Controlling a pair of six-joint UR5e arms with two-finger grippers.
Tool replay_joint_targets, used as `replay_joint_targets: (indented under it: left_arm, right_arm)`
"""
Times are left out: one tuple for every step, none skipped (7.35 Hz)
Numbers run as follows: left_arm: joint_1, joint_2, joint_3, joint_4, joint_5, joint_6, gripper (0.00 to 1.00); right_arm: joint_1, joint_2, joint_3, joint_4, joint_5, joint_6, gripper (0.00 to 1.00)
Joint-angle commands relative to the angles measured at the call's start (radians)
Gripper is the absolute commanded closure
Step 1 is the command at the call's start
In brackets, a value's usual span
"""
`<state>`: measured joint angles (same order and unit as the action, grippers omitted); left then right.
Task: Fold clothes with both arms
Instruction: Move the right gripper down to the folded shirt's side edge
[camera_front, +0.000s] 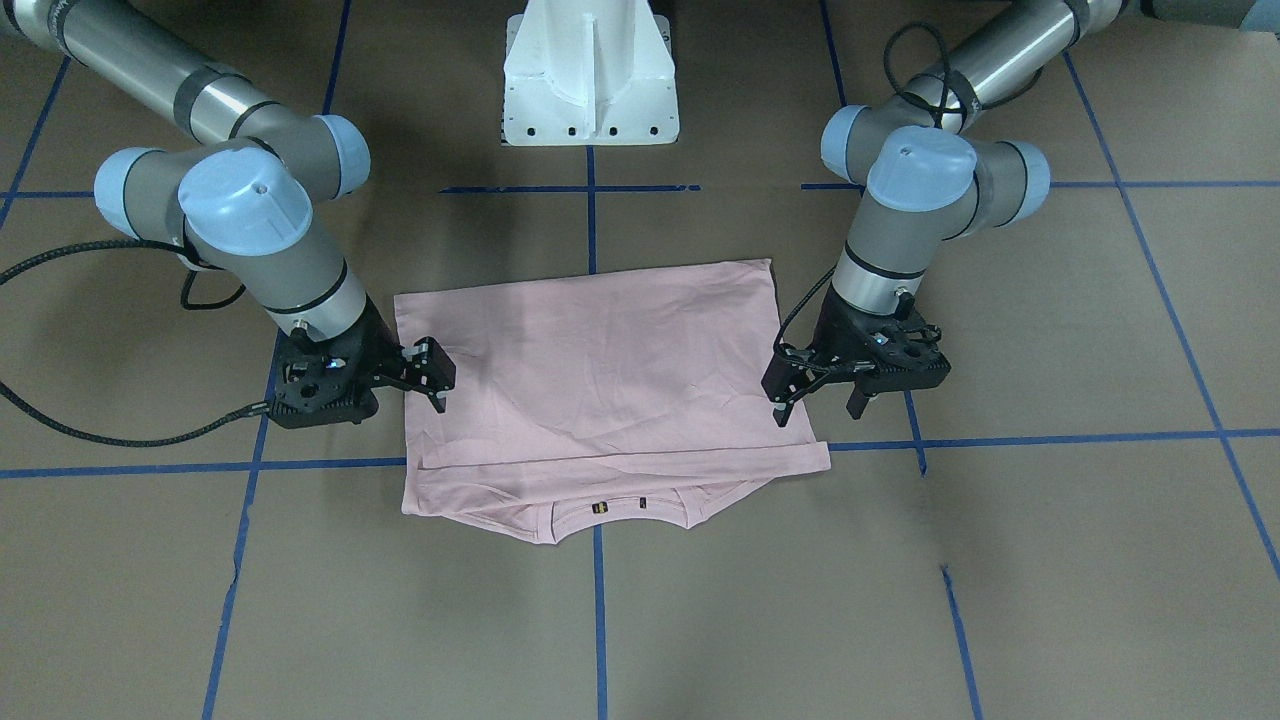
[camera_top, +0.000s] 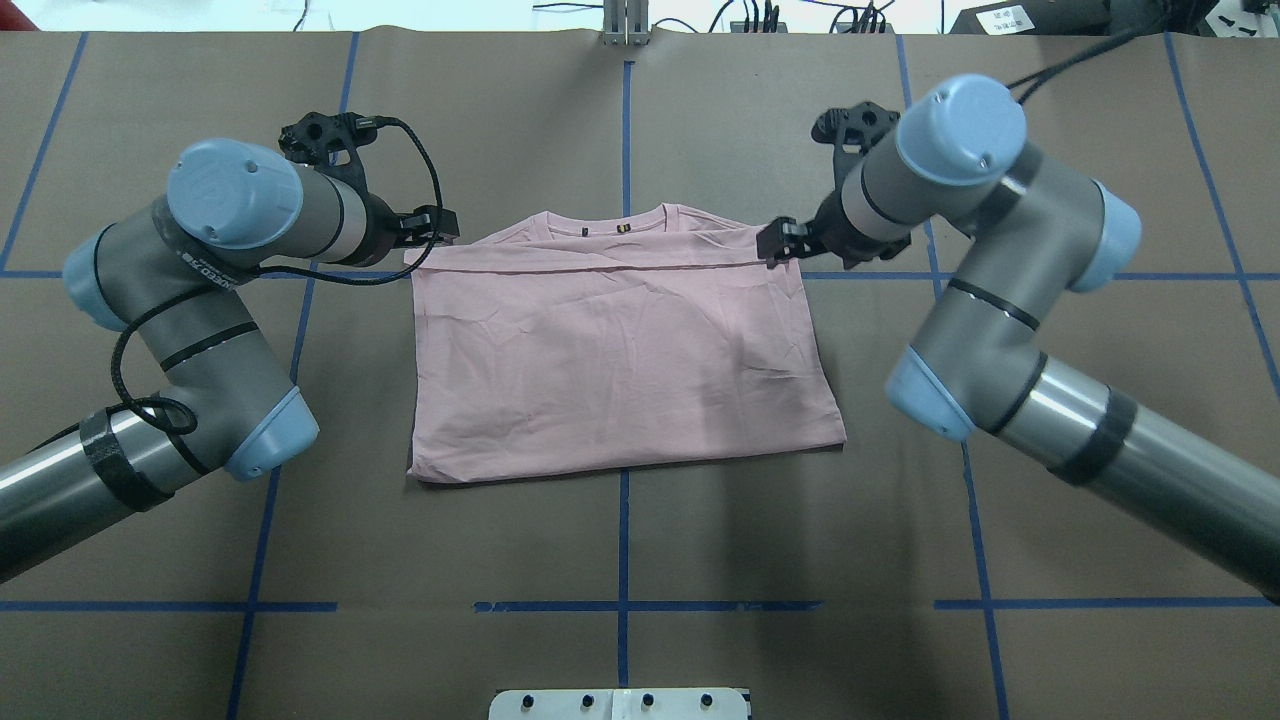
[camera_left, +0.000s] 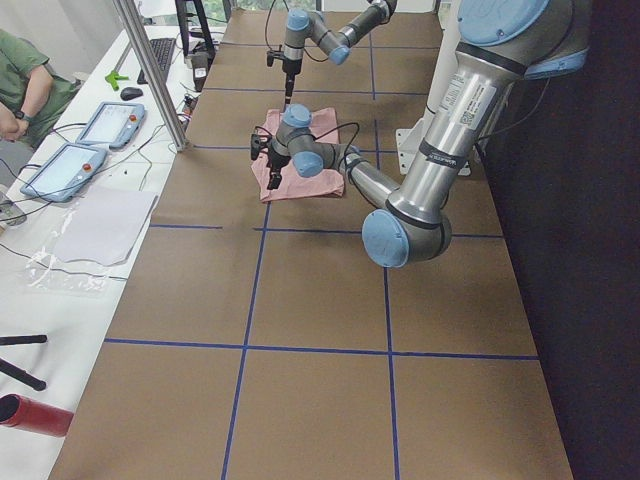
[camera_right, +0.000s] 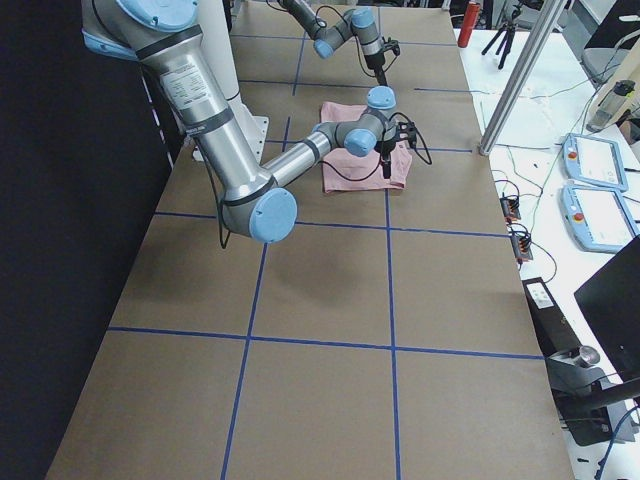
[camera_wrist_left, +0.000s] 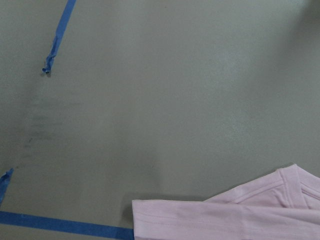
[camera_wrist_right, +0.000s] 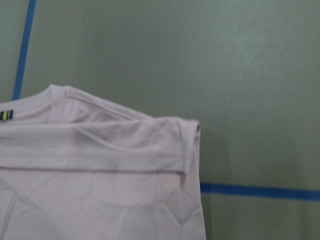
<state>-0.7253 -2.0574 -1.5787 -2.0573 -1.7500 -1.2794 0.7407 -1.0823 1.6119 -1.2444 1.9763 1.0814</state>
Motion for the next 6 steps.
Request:
replay_joint_targets:
  left_arm:
    - [0.006,0.003,-0.021,0.003,0.0,-0.008,0.0]
    - [0.006,0.003,-0.024,0.003,0.0,-0.008,0.0]
    - [0.007,0.003,-0.027,0.002,0.0,-0.035,0.0]
    - [0.009,0.002,-0.04,0.003,0.001,-0.05,0.0]
    - [0.009,0.003,-0.05,0.005,0.001,-0.052,0.0]
    - [0.009,0.003,-0.05,0.005,0.001,-0.051,0.0]
  right_arm:
    - [-0.111,-0.123,0.118,-0.001,-0.028,0.24,0.0]
    - [-0.148,-0.134,0.117,-0.001,-0.045,0.268,0.0]
    - [-0.162,-0.145,0.117,-0.001,-0.057,0.268,0.0]
    - [-0.17,-0.162,0.12,-0.001,-0.059,0.268,0.0]
    - [-0.175,-0.166,0.122,-0.001,-0.057,0.268,0.0]
    - [-0.188,-0.172,0.122,-0.001,-0.056,0.268,0.0]
